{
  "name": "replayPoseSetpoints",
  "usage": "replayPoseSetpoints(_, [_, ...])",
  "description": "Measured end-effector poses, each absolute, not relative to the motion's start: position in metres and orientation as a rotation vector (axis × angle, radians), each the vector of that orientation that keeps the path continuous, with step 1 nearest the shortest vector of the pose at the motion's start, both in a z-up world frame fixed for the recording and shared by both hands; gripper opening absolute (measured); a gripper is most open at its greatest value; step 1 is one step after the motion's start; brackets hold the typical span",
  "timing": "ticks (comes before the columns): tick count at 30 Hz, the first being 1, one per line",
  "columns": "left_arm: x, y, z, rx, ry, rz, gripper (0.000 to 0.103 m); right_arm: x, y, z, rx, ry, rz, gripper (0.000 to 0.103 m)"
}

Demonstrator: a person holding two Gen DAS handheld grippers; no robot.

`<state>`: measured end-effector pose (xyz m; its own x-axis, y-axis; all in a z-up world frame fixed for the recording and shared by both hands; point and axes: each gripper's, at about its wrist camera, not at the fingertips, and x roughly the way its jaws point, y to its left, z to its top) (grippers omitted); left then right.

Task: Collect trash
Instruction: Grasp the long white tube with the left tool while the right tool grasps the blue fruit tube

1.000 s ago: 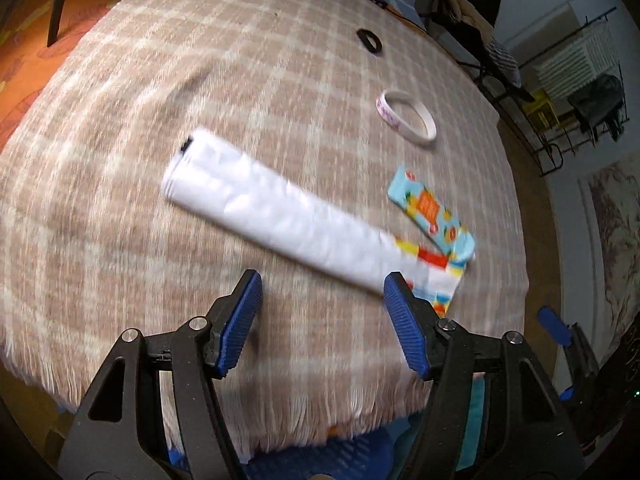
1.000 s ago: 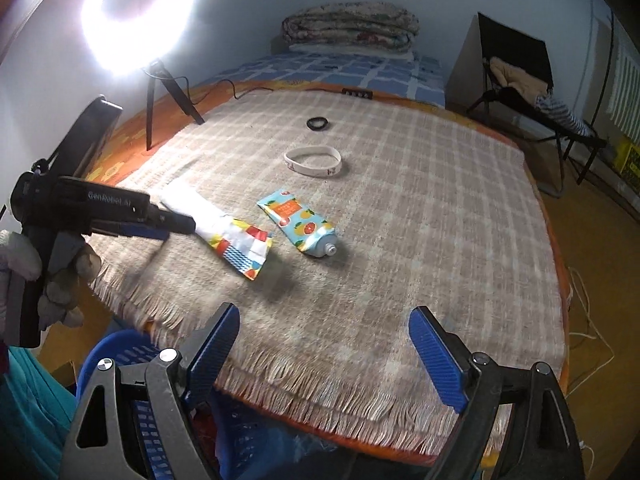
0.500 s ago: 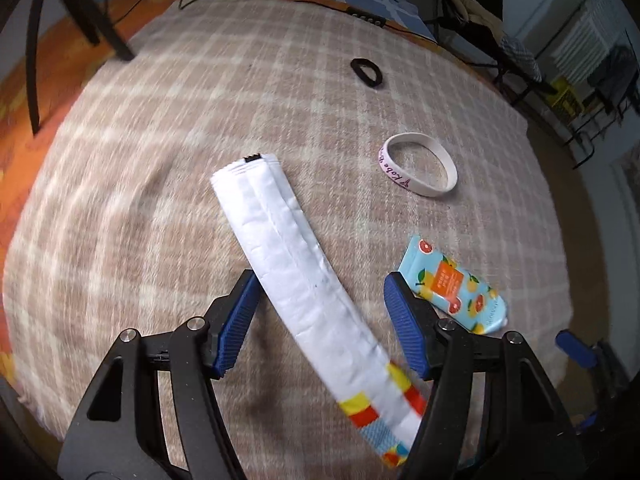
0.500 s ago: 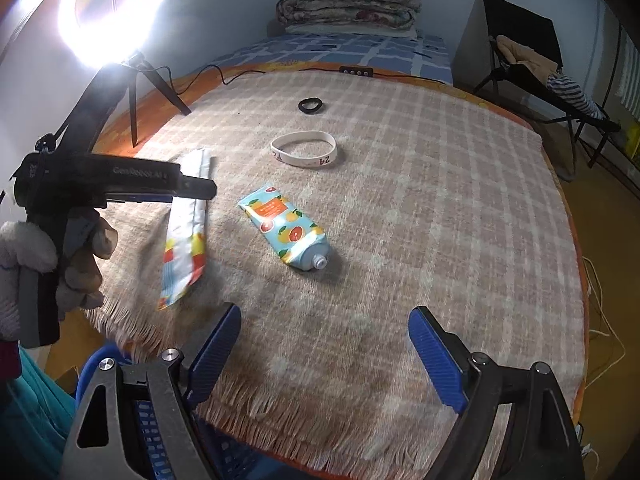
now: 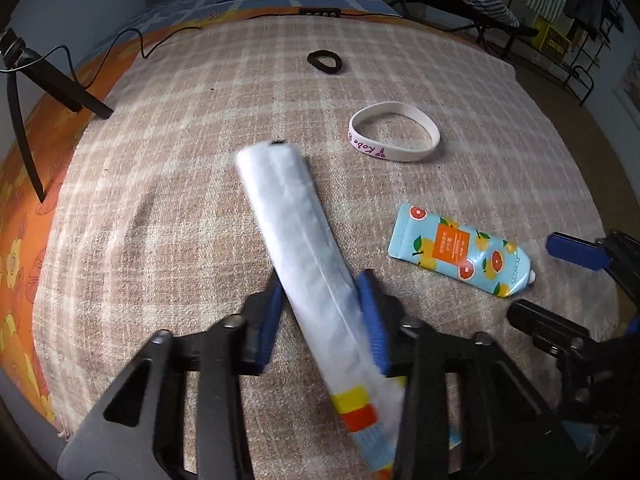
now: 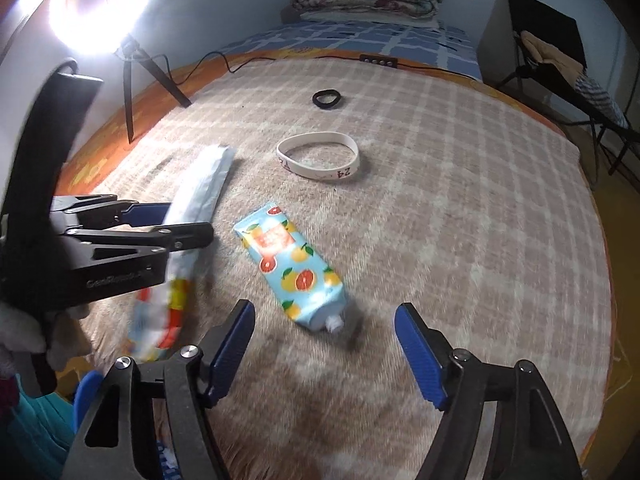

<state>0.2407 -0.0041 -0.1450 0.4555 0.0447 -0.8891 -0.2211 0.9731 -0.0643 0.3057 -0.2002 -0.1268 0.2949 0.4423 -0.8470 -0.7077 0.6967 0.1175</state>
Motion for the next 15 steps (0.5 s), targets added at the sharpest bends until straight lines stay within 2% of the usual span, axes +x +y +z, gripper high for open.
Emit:
replayPoseSetpoints(1, [0.242,-0.002,-0.145,-0.181,1.086,0.163,0.023,0.306,-0.197,-0.128,-0.311,1.013,0.784,0.074])
replayPoseSetpoints(2, [0.242,-0.001,-0.145,-0.183,1.086,0.162,0.013,0.307,-0.193,-0.129,-0.321,1.016,0.793,0.074])
replayPoseSetpoints(3, [0.243,0.000,-0.144,-0.189,1.084,0.159,0.010,0.306,-0.189,-0.130,-0.334,1.016,0.796,0.074])
replayPoseSetpoints(7, [0.238,0.005,-0.140,-0.222,1.081,0.147,0.007,0.303,-0.175,-0.133,-0.386,1.008,0.808,0.070])
replayPoseSetpoints(9, [0.236,0.007,-0.138,-0.231,1.079,0.145,0.007,0.303,-0.168,-0.136,-0.408,1.009,0.811,0.063])
replayPoseSetpoints(13, [0.231,0.010,-0.132,-0.252,1.073,0.144,0.007,0.307,-0.162,-0.142,-0.406,1.024,0.809,0.055])
replayPoseSetpoints(15, [0.227,0.013,-0.130,-0.258,1.069,0.147,0.007,0.308,-0.162,-0.142,-0.396,1.027,0.812,0.046])
